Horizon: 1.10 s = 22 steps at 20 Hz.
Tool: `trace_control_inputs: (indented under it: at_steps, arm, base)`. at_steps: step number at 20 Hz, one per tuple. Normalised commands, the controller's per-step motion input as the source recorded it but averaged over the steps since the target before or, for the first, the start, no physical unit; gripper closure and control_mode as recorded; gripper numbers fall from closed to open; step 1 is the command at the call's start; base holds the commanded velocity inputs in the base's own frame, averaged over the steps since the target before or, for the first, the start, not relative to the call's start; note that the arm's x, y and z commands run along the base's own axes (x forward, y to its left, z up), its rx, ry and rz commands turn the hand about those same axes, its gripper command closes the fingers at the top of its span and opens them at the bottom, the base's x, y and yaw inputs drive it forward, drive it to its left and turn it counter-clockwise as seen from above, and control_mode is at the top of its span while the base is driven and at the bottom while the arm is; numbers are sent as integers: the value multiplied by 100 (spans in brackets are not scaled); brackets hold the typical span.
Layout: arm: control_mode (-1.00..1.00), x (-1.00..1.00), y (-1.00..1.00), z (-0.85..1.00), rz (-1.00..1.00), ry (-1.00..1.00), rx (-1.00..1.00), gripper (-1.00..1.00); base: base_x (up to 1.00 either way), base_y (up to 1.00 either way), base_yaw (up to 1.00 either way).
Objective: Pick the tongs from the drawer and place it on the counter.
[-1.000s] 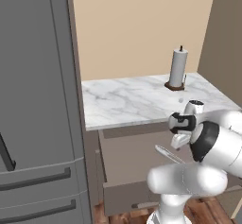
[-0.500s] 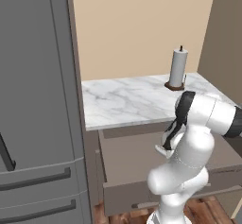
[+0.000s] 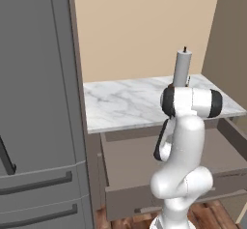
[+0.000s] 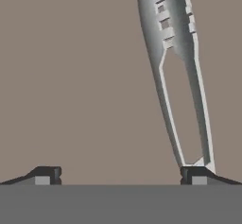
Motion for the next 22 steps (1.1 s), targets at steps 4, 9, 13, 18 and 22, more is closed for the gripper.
trace_control_inputs:
  at_steps: [4,9,13,18,22]
  arm:
    - [-100,43,-36,0,4,-3,2,-100]
    - [-100,51,-44,0,5,0,4,-100]
    - [-100,40,-29,-11,4,0,0,-100]
    - [-100,9,-3,-44,2,1,0,-100]
    - [-100,0,0,-56,1,9,0,-100]
  base:
    - [0,0,0]
    - [0,0,0]
    - [0,0,0]
    - [0,0,0]
    - [0,0,0]
